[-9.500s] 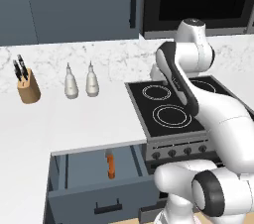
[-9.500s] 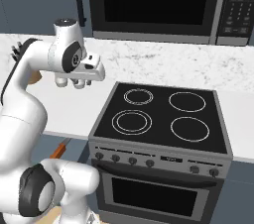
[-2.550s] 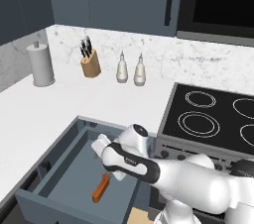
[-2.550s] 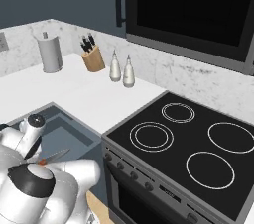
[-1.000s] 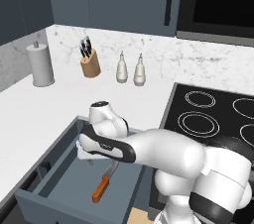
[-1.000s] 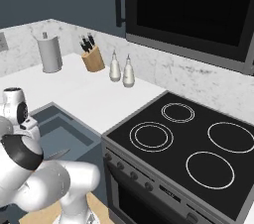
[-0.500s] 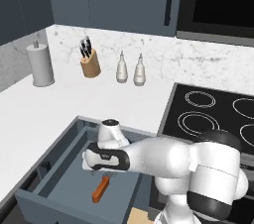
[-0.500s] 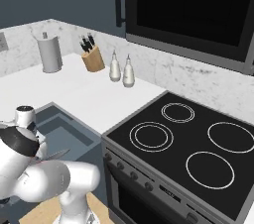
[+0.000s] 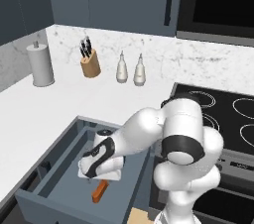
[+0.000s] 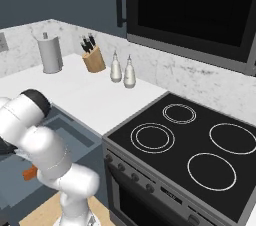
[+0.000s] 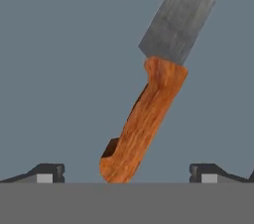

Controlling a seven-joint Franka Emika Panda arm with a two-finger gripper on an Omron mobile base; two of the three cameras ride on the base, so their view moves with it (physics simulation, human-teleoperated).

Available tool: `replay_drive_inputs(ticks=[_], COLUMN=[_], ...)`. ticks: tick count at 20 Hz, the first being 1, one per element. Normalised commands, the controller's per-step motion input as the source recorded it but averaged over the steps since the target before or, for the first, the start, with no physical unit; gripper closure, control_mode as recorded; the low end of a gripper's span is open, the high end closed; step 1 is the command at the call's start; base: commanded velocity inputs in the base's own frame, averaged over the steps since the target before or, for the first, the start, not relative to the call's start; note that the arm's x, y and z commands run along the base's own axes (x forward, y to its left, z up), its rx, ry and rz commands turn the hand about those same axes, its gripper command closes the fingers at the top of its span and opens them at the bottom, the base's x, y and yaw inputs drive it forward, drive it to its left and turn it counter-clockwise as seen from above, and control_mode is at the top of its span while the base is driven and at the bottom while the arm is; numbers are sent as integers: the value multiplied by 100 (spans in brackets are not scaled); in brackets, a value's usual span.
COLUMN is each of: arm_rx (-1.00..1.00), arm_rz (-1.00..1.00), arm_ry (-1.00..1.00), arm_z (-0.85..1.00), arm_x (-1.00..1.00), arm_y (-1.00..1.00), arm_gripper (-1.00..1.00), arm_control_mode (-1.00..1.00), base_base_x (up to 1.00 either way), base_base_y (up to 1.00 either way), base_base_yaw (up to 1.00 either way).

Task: Pick up the knife from the drawer and place it on the cutting board. Then place the meat from the plate to the cutting board.

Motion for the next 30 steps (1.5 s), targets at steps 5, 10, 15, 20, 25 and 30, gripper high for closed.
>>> replay_drive_inputs(ticks=[5,10,15,20,25,30], arm_rx=[-1,0,-5,-8,-8,0], arm_rz=[0,0,0,0,0,0], arm_ry=[4,2,7,5,-1,-19], arm_z=[-27,-18,-28,-45,-41,6], arm_x=[10,8,38,41,4,-29], arm_y=[9,3,32,41,31,-9], arm_gripper=[-100,-100,-100,-100,100,100], arm_control_mode=[-100,-100,-100,-100,-100,-100], base_base_x=[0,0,0,0,0,0], base_base_y=[0,0,0,0,0,0], base_base_yaw=[0,0,0,0,0,0])
